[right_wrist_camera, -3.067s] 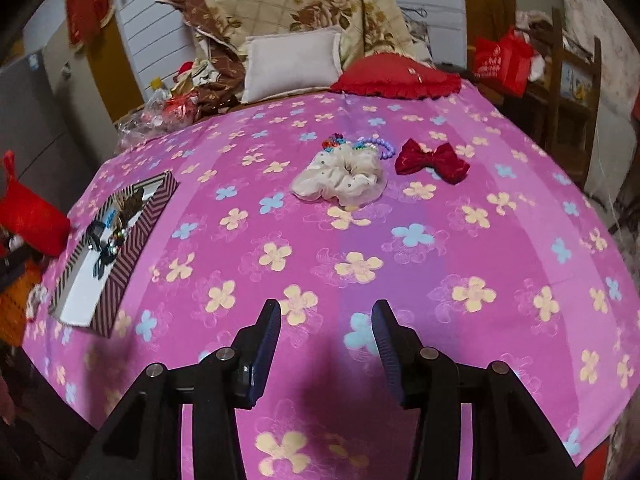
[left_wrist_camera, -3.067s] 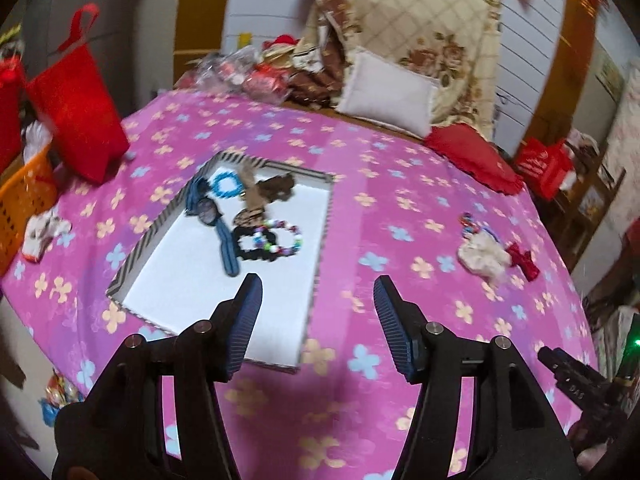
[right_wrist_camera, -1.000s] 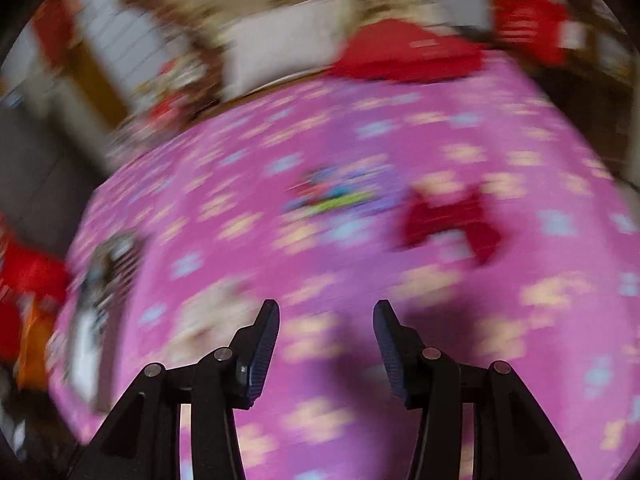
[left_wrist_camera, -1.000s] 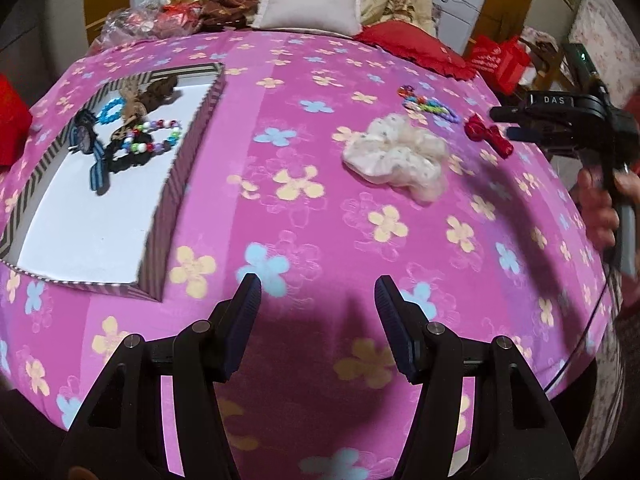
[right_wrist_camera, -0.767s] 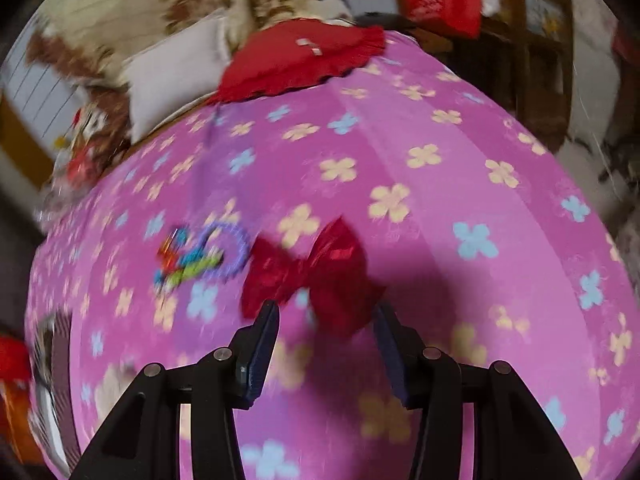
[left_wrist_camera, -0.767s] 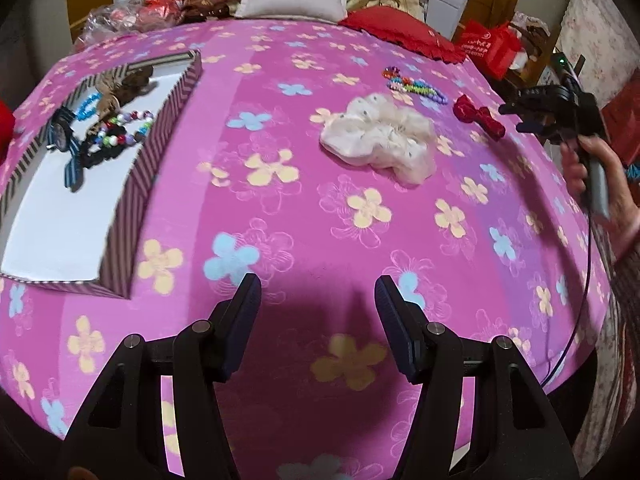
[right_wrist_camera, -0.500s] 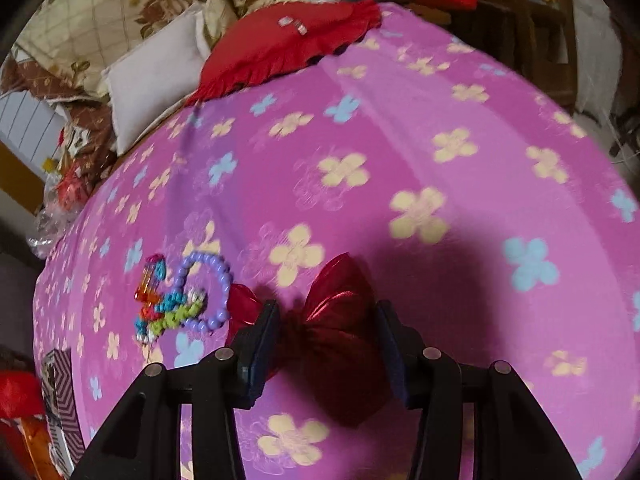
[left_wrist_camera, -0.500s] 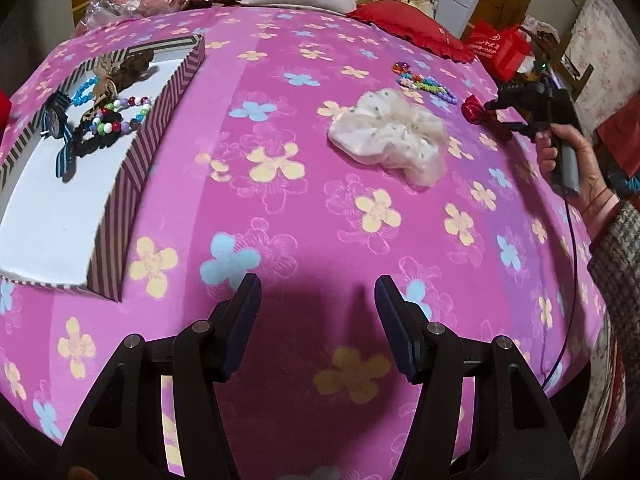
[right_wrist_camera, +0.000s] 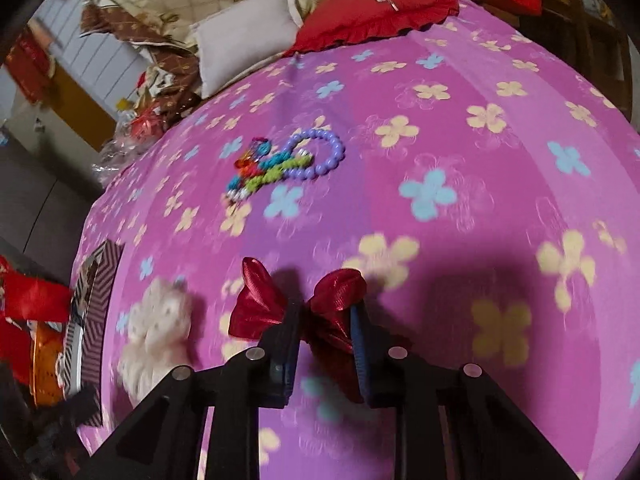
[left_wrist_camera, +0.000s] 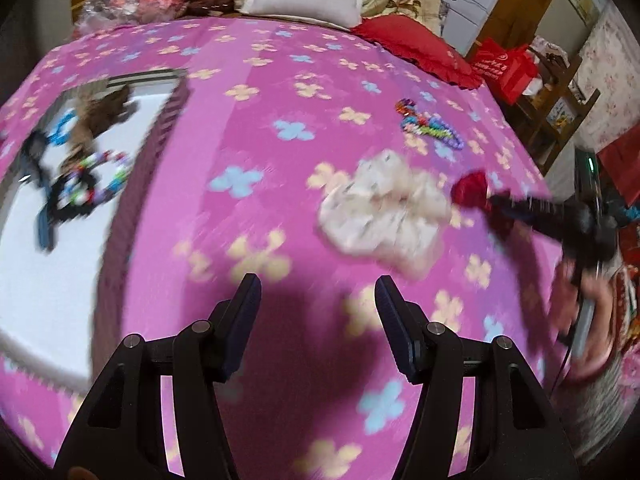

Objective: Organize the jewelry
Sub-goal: 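Release the scrunchie and grasp the red satin bow with the right tool, then grasp the white polka-dot scrunchie with the left tool while the right tool holds the red bow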

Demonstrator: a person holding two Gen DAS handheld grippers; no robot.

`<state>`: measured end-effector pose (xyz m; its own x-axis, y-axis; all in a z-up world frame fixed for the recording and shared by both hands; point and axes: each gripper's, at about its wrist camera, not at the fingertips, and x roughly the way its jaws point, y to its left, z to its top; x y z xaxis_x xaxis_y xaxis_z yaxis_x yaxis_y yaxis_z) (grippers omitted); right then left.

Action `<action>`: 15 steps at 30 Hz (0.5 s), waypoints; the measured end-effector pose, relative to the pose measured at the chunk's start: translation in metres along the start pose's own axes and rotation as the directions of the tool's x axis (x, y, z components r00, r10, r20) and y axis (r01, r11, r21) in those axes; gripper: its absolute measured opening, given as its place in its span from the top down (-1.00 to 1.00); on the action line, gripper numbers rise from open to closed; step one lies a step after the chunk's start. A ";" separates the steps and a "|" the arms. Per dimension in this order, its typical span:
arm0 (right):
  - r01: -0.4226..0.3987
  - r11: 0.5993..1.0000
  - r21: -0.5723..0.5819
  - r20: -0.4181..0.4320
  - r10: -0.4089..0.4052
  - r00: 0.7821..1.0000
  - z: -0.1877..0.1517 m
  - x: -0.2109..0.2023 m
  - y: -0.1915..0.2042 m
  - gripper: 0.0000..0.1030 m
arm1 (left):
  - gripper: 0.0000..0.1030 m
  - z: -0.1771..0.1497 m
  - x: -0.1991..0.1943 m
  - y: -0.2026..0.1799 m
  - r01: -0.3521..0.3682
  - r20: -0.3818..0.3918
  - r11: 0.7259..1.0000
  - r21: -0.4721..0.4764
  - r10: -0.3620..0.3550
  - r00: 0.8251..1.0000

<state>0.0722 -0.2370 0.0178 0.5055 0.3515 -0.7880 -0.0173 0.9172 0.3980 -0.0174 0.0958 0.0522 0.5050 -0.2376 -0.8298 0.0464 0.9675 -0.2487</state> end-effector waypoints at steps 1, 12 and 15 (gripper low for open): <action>0.006 1.000 -0.012 0.013 -0.006 1.000 -0.004 -0.003 0.001 0.36 | -0.19 0.008 0.007 -0.004 0.012 -0.007 1.000 0.003 -0.012 1.000; 0.031 0.995 -0.091 0.071 -0.025 0.997 -0.008 -0.017 0.006 -0.10 | -0.19 0.058 0.075 -0.032 0.069 -0.079 0.996 0.058 -0.064 0.995; 0.032 0.995 -0.091 0.058 -0.027 0.998 -0.008 -0.006 0.010 -0.10 | -0.23 0.061 0.089 -0.036 0.066 -0.095 0.995 0.073 -0.059 0.994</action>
<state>0.0623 -0.2284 0.0233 0.5547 0.3156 -0.7699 -0.0795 0.9412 0.3285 0.0786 0.0450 0.0177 0.4177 -0.3011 -0.8573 0.1421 0.9535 -0.2657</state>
